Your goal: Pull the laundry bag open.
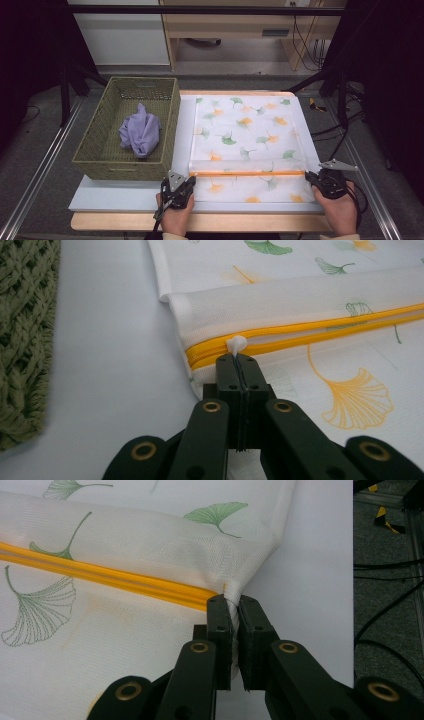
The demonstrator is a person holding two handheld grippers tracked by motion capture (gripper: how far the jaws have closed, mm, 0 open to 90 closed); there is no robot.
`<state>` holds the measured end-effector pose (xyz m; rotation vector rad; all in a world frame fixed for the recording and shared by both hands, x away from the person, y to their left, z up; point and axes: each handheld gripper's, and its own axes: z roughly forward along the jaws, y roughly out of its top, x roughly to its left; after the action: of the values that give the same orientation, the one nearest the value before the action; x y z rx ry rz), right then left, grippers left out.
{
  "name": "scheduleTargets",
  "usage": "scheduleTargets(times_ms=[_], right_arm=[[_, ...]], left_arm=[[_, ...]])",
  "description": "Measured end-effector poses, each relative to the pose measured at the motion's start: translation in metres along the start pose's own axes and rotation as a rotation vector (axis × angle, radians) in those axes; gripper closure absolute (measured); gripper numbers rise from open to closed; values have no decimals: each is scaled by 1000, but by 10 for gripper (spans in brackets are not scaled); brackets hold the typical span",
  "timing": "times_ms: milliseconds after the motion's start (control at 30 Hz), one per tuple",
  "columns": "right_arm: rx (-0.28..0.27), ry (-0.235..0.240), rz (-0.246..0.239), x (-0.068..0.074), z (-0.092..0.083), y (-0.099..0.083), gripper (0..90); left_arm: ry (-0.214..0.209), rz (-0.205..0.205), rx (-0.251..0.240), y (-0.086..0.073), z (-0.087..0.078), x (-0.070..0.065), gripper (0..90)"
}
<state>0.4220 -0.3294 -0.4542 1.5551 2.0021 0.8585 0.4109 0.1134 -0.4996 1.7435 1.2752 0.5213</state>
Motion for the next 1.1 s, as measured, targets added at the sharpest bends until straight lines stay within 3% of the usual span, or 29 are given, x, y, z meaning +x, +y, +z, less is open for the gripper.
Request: scheduleTargets(times_ms=[267, 400, 433, 600, 667, 767, 867, 1000, 1067, 1100], right_arm=[[-8, -1, -12, 0, 0, -1, 813], [-23, -12, -10, -1, -1, -1, 727], [-52, -13, -3, -2, -5, -1, 671], [-111, -12, 2, -1, -10, 0, 593], [-164, 0, -26, 2, -12, 2, 513], [-200, 13, -45, 7, -13, 4, 451], [-230, 31, -70, 10, -13, 5, 394], [-244, 50, -68, 14, -12, 7, 320], [-251, 50, -74, 14, -13, 8, 297], [-264, 58, -77, 17, -14, 11, 255]], left_arm=[[8, -5, -12, -1, 0, 0, 862], [27, -4, -50, 1, -2, 0, 758], [31, 2, -74, 4, -5, -1, 690], [20, 28, -109, 12, -10, -7, 536], [-9, 49, -143, 19, -14, -13, 498], [-45, 66, -146, 26, -14, -18, 435], [-75, 72, -140, 35, -15, -22, 394], [-96, 103, -127, 47, -15, -26, 338], [-97, 109, -125, 50, -15, -26, 284], [-118, 112, -124, 56, -14, -28, 253]])
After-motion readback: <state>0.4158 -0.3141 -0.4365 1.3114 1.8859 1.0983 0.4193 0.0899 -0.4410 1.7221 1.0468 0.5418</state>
